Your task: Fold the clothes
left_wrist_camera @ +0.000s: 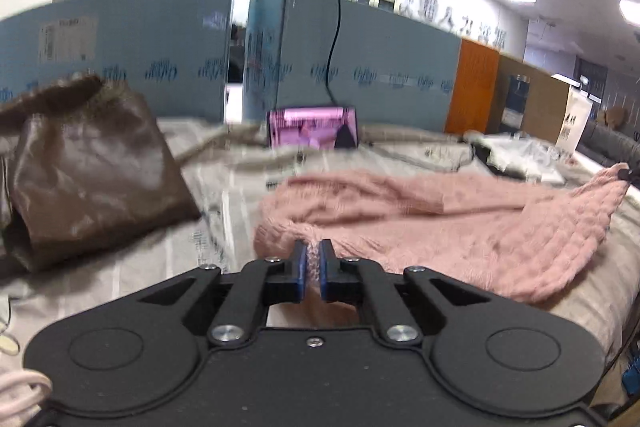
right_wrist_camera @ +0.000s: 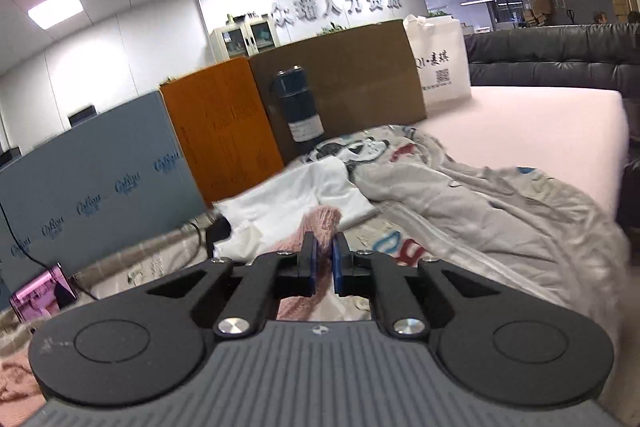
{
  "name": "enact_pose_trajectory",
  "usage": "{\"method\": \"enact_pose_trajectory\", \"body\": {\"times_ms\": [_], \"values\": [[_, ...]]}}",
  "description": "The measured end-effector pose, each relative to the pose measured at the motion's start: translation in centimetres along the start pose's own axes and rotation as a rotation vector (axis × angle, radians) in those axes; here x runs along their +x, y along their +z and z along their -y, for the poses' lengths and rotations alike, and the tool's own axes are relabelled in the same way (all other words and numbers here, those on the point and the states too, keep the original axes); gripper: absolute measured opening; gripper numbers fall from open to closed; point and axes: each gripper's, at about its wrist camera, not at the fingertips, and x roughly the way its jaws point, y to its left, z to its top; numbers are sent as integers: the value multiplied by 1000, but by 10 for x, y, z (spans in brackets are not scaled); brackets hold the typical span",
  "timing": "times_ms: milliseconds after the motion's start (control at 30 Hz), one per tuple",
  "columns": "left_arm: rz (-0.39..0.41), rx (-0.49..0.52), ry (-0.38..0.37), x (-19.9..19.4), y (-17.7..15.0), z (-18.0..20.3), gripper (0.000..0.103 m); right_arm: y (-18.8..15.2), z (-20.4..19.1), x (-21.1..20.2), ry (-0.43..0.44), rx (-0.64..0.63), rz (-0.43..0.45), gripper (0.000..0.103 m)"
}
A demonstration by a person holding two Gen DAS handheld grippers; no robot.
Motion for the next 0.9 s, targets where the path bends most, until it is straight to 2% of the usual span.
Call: {"method": "enact_pose_trajectory", "body": {"times_ms": [67, 200, 233, 267, 300, 367, 400, 467, 533, 633, 733, 767, 833, 900], "values": [[-47, 11, 22, 6, -9, 0, 7, -13, 6, 10, -36, -8, -54, 7], [-79, 39, 110, 13, -21, -1, 14, -40, 21, 34, -99, -8, -156, 7], [-52, 58, 117, 10, -18, 1, 17, -46, 25, 39, -103, -1, -173, 7], [-24, 76, 124, 7, -16, 4, 30, -51, 26, 44, -105, 3, -181, 7], [4, 94, 131, 3, -13, 6, 49, -54, 28, 46, -100, 9, -179, 7], [102, 124, 140, -3, -7, 13, 69, -57, 29, 46, -93, 17, -159, 8], [148, 135, 133, -6, -4, 18, 75, -58, 30, 46, -98, 17, -153, 9], [160, 144, 55, -1, 0, 27, 82, -60, 31, 47, -99, 13, -141, 14], [155, 160, -24, 8, 3, 39, 84, -60, 31, 49, -103, 7, -139, 18], [95, 293, -113, 23, -4, 59, 84, -59, 34, 48, -96, 18, -135, 24], [104, 406, -240, 13, -11, 59, 84, -58, 37, 45, -98, 9, -124, 34], [96, 436, -268, 9, -12, 58, 85, -58, 38, 46, -100, 3, -125, 34], [54, 530, -263, 5, -20, 60, 88, -58, 38, 45, -99, 8, -131, 36], [5, 651, -203, 4, -32, 63, 88, -58, 38, 43, -95, 16, -140, 46]]}}
